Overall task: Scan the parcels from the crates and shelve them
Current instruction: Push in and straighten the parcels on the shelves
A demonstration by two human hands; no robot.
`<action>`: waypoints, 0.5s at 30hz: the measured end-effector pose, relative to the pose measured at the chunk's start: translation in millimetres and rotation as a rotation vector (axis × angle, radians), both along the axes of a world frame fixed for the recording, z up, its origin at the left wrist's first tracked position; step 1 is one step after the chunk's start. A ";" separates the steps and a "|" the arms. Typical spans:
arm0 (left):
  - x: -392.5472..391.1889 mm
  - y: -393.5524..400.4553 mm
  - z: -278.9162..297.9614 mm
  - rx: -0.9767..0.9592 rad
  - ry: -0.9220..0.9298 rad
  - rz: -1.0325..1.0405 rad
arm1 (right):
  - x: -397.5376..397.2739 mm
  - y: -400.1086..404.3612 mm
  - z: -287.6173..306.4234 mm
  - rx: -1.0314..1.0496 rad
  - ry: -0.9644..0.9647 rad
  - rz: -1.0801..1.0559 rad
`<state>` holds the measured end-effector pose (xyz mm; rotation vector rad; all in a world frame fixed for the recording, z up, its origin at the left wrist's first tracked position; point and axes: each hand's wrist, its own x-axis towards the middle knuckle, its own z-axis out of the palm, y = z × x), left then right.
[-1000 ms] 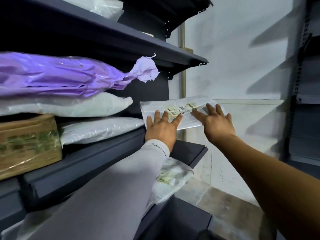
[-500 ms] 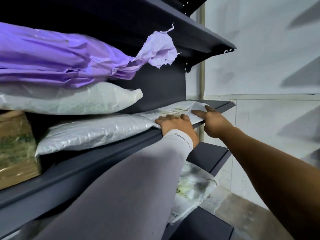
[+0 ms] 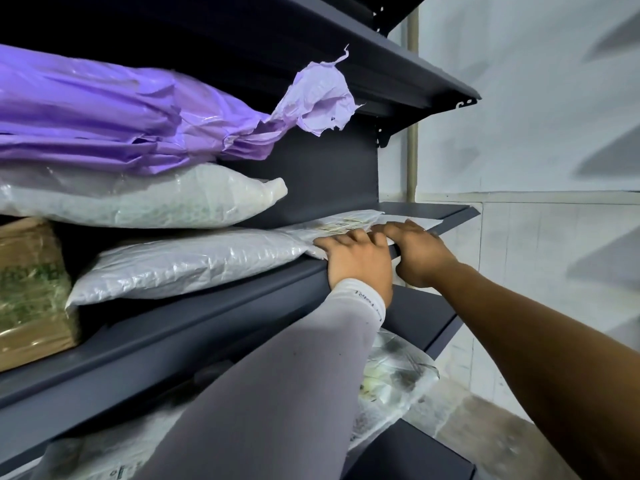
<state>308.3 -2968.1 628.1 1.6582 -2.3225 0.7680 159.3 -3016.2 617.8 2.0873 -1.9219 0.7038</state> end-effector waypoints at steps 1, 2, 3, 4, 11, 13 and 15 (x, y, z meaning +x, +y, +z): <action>0.2 0.3 0.0 -0.008 -0.017 0.019 | 0.8 -1.7 3.3 0.033 0.020 -0.011; -0.2 0.4 0.4 -0.013 -0.023 0.039 | 2.0 -3.1 7.0 0.071 0.030 -0.021; -0.4 0.5 1.3 -0.014 -0.022 0.060 | 3.7 -4.3 10.3 0.108 0.035 -0.029; -0.9 0.9 2.5 -0.010 -0.025 0.084 | 5.7 -4.5 13.1 0.132 0.037 -0.038; 0.2 -5.9 -1.3 -0.115 -0.020 0.041 | 7.6 -0.6 -1.5 -0.144 0.076 -0.043; 0.3 -7.9 -5.7 -0.143 0.017 -0.052 | 8.2 -2.3 -6.2 -0.148 0.127 -0.045; 0.4 -7.3 -6.2 -0.115 0.018 -0.027 | 8.8 -6.1 -8.6 -0.094 0.139 -0.029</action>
